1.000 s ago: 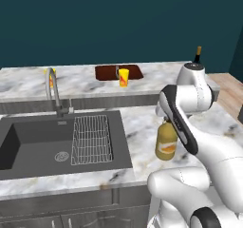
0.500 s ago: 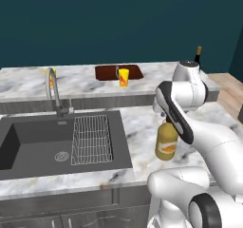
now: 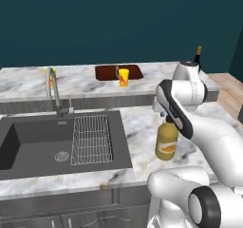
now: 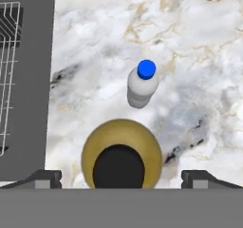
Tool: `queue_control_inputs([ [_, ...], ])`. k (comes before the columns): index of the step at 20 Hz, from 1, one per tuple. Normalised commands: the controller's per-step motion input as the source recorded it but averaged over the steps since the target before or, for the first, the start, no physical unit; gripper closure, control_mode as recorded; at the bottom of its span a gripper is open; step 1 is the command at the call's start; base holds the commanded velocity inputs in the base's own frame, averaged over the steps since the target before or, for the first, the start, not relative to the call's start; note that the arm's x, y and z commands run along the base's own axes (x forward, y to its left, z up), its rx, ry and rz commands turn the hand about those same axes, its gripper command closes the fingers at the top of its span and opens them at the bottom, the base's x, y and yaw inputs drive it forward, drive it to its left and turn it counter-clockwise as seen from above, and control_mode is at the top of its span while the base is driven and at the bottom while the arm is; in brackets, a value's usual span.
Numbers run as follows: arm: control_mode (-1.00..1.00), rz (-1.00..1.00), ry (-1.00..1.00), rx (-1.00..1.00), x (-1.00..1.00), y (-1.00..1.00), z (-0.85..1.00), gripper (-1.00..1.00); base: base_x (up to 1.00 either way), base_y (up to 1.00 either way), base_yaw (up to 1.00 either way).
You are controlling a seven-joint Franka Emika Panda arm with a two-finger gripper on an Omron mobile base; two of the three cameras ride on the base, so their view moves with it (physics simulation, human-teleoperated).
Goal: Place the drinks on the dining counter in a tight cluster.
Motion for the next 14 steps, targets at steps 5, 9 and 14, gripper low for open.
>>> queue_control_inputs([
  [5,-1.00,0.00,0.00,0.08,-0.33,-0.07,-0.02,-1.00,0.00,0.00,0.00],
  [9,-1.00,-0.01,0.00,0.00,0.33,0.02,-0.10,-1.00,0.00,0.00,0.00],
  [14,-1.00,-0.03,0.00,0.00,0.32,0.05,-0.02,-1.00,0.00,0.00,0.00],
])
